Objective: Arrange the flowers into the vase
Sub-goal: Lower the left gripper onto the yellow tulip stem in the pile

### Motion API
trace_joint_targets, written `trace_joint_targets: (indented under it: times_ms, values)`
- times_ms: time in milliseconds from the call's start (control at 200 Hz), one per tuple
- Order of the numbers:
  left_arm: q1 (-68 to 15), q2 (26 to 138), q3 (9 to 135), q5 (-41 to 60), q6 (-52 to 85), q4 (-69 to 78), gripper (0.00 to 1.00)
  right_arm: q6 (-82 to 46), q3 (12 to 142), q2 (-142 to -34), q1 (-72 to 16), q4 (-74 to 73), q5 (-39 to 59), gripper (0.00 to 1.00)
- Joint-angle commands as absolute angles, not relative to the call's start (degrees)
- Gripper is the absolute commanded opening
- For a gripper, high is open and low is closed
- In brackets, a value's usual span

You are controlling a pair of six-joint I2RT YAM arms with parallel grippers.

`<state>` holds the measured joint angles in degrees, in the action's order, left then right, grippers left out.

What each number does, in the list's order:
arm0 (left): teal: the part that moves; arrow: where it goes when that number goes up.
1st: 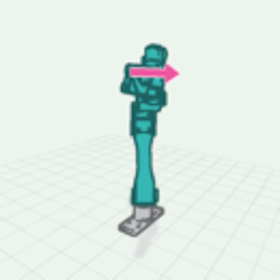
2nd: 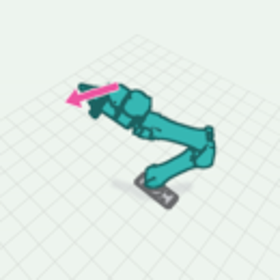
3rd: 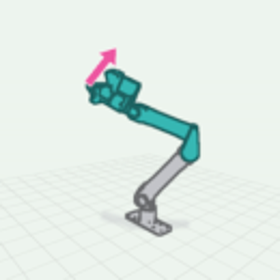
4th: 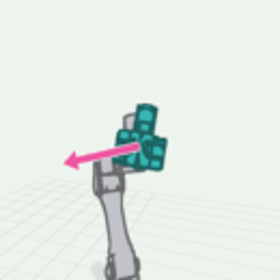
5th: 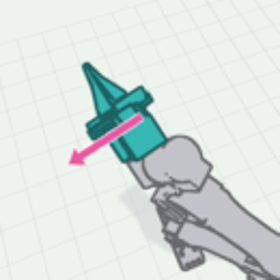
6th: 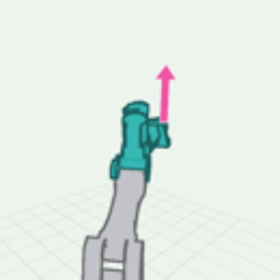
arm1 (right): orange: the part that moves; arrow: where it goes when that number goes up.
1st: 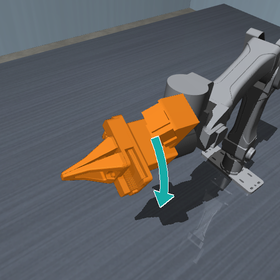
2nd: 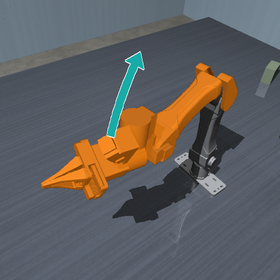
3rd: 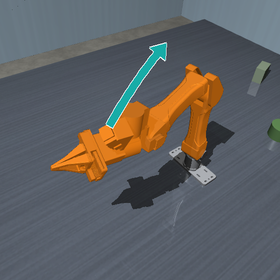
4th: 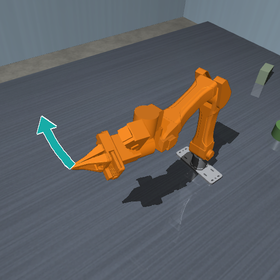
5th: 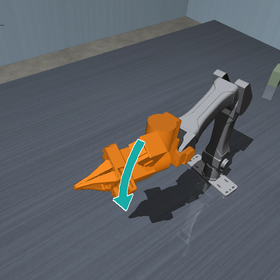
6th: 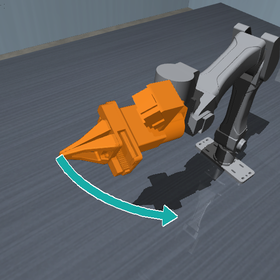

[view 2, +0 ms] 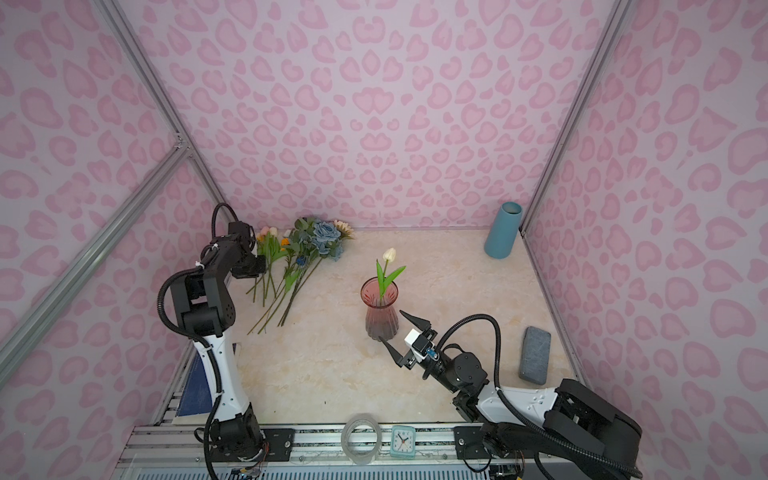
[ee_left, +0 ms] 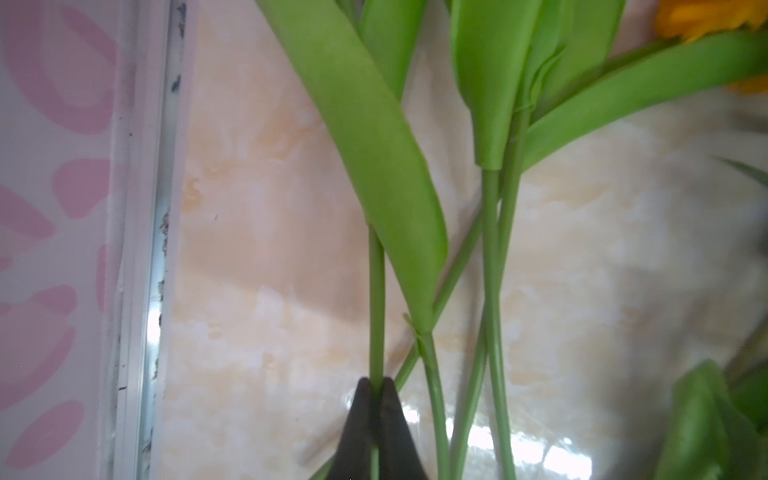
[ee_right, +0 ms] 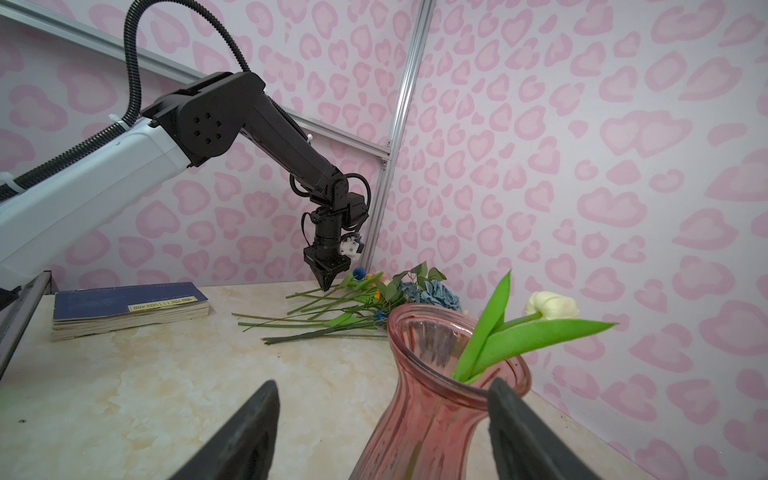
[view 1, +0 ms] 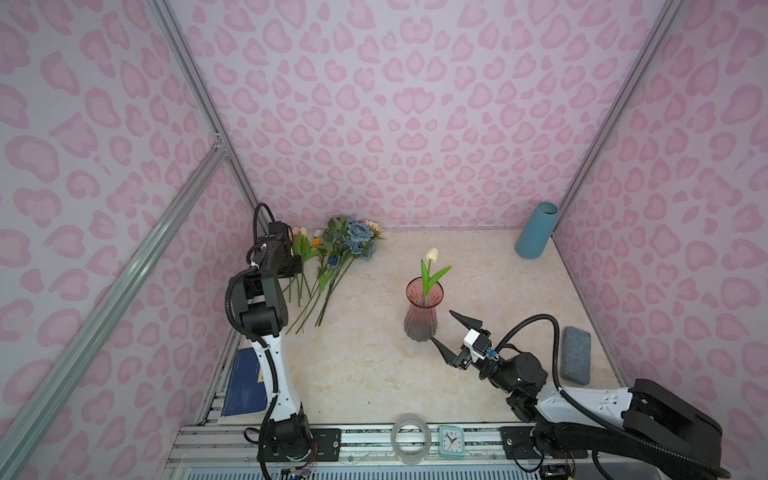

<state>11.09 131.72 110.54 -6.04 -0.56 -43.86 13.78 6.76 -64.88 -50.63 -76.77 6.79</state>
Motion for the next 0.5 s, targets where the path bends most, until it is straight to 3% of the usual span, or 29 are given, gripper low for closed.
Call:
trace_joint_targets:
  times_ms: [0, 495]
  values:
    - [11.1, 129.0, 108.6, -6.2, 1.5, -43.5, 0.03, 14.2, 6.4, -64.7, -50.7, -77.6, 6.0, 0.78]
    - [9.7, 111.1, 95.0, -6.9, 4.5, -38.5, 0.03, 13.9, 5.8, -62.5, -50.7, -76.6, 4.9, 0.76]
